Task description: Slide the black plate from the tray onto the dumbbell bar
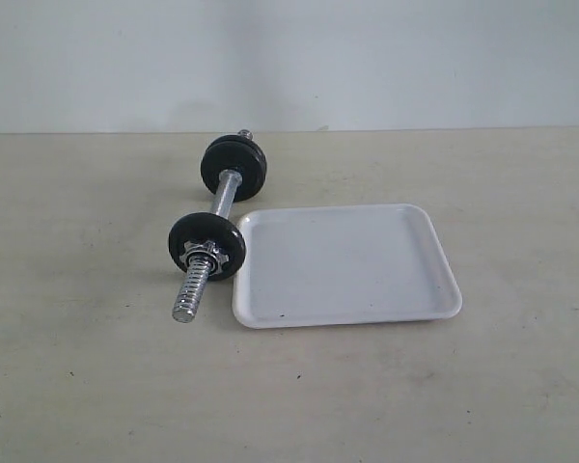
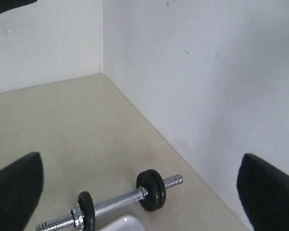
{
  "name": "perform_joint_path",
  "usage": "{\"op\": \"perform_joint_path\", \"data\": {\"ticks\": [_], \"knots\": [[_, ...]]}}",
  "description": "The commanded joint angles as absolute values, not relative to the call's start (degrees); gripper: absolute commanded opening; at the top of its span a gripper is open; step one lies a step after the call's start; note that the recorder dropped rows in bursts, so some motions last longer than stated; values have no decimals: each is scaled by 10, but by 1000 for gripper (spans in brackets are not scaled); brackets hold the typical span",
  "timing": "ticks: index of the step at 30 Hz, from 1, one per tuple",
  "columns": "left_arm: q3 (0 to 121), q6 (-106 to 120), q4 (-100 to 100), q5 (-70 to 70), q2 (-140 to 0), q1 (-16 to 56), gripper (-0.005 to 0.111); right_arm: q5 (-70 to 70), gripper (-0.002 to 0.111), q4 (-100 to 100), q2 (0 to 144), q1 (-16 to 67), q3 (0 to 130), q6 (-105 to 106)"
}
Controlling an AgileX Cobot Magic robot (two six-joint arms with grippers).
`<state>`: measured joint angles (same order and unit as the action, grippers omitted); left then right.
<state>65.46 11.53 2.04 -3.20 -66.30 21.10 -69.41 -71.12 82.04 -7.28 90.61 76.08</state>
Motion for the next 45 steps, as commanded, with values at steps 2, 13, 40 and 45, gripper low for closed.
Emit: {"op": "perform_joint_path", "data": {"ticks": [2,13,40,45], "knots": [[654,145,19,8,-620,212,4,-700,46,-679,775,-74,910,768],[654,146,19,65,-535,212,4,-700,4,-706,697,-74,910,689],[385,227,17,60,0,212,4,-653,4,-676,305,-74,817,807],[355,233,17,90,0,212,4,-496,4,-494,265,-74,763,686]]}}
